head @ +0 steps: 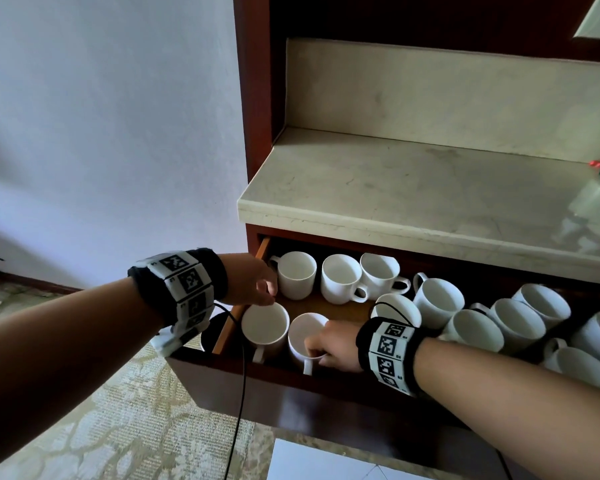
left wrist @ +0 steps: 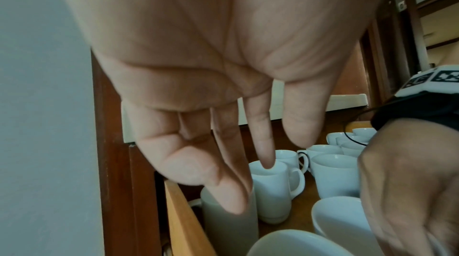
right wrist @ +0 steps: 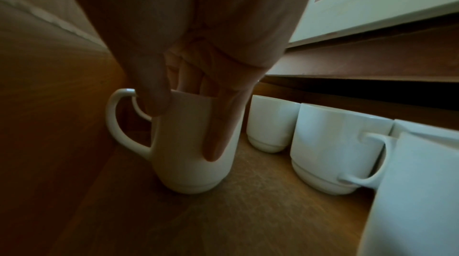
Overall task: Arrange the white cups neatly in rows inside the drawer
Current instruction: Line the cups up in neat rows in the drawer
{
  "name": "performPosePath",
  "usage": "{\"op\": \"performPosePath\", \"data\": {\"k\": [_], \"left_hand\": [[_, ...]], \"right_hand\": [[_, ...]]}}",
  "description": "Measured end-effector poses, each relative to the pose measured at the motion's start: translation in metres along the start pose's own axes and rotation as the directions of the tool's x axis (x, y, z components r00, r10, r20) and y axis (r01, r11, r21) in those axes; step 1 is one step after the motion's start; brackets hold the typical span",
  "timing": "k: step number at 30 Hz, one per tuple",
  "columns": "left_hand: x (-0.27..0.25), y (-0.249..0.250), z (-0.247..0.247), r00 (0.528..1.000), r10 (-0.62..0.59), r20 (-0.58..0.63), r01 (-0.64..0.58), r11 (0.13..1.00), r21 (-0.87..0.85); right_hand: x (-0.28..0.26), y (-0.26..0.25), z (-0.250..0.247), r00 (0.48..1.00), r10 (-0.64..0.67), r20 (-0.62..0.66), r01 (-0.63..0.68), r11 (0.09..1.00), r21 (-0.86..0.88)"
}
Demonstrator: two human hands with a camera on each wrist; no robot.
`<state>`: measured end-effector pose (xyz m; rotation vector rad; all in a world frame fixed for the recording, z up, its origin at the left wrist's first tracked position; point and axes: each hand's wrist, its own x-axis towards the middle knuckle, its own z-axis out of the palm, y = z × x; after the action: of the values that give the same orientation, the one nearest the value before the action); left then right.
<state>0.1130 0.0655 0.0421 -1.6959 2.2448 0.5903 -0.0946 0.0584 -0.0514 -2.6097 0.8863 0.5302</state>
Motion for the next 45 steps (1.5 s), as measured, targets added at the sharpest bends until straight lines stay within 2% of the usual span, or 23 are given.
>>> {"op": "performPosePath", "data": {"k": [3, 6, 8, 11, 13, 15, 18, 20, 23, 26, 28, 30, 36, 40, 42, 43, 45], "left_hand": [[0.003, -0.009, -0.005, 1.000, -0.017, -0.007, 0.017, 1.000, 0.025], [0.011, -0.016, -0.014, 0.999, -0.043, -0.011, 0.044, 0.996, 0.078], [0.019, -0.019, -0.019, 0.998, -0.065, -0.001, 0.065, 0.990, 0.125], [0.032, -0.019, -0.026, 0.997, -0.083, -0.006, 0.083, 0.985, 0.153], [0.036, -0.019, -0.027, 0.997, -0.082, 0.001, 0.081, 0.988, 0.131], [0.039, -0.020, -0.025, 0.997, -0.079, 0.000, 0.079, 0.991, 0.108], [0.040, -0.021, -0.020, 0.997, -0.078, -0.006, 0.078, 0.995, 0.060], [0.038, -0.022, -0.017, 0.997, -0.074, -0.017, 0.074, 0.997, 0.022], [0.031, -0.022, -0.013, 0.998, -0.052, -0.021, 0.052, 0.998, -0.022], [0.022, -0.021, -0.010, 0.999, -0.026, -0.033, 0.024, 0.998, -0.054], [0.017, -0.020, -0.009, 0.999, -0.010, -0.043, 0.007, 0.998, -0.067], [0.012, -0.022, -0.008, 0.999, -0.007, -0.052, 0.004, 0.998, -0.067], [0.010, -0.029, -0.002, 0.999, -0.023, -0.038, 0.021, 0.998, -0.052], [0.014, -0.028, 0.002, 1.000, -0.007, -0.003, 0.007, 1.000, -0.022], [0.017, -0.026, 0.005, 1.000, 0.008, 0.013, -0.009, 1.000, 0.017], [0.018, -0.025, 0.008, 1.000, 0.015, 0.023, -0.016, 0.999, 0.042], [0.024, -0.023, 0.015, 0.998, 0.018, 0.066, -0.026, 0.994, 0.110]], "right_hand": [[-0.001, -0.001, -0.001, 1.000, 0.015, 0.006, -0.015, 1.000, -0.013], [-0.004, -0.001, -0.005, 0.999, -0.037, -0.002, 0.037, 0.999, -0.003], [-0.008, 0.002, -0.011, 0.994, -0.046, -0.095, 0.053, 0.996, 0.072], [-0.006, 0.013, -0.026, 0.944, 0.069, -0.323, -0.012, 0.985, 0.175], [0.002, 0.022, -0.038, 0.900, 0.230, -0.370, -0.132, 0.953, 0.272], [0.016, 0.027, -0.048, 0.881, 0.359, -0.308, -0.267, 0.915, 0.302], [0.041, 0.027, -0.055, 0.877, 0.445, -0.180, -0.383, 0.874, 0.298], [0.059, 0.023, -0.058, 0.870, 0.477, -0.126, -0.418, 0.849, 0.324], [0.079, 0.018, -0.062, 0.861, 0.503, -0.071, -0.470, 0.842, 0.263], [0.093, 0.014, -0.066, 0.868, 0.497, -0.013, -0.475, 0.837, 0.273], [0.099, 0.013, -0.064, 0.843, 0.537, 0.031, -0.534, 0.829, 0.167], [0.102, 0.012, -0.062, 0.814, 0.581, 0.001, -0.578, 0.810, 0.099], [0.100, 0.023, -0.067, 0.871, 0.491, 0.007, -0.490, 0.869, 0.068], [0.084, 0.010, -0.078, 0.878, 0.472, -0.085, -0.470, 0.882, 0.044], [0.071, 0.003, -0.080, 0.908, 0.394, -0.144, -0.400, 0.917, -0.008], [0.062, 0.000, -0.078, 0.920, 0.366, -0.138, -0.374, 0.926, -0.041], [0.050, -0.002, -0.069, 0.938, 0.347, -0.009, -0.346, 0.933, -0.096]]}}
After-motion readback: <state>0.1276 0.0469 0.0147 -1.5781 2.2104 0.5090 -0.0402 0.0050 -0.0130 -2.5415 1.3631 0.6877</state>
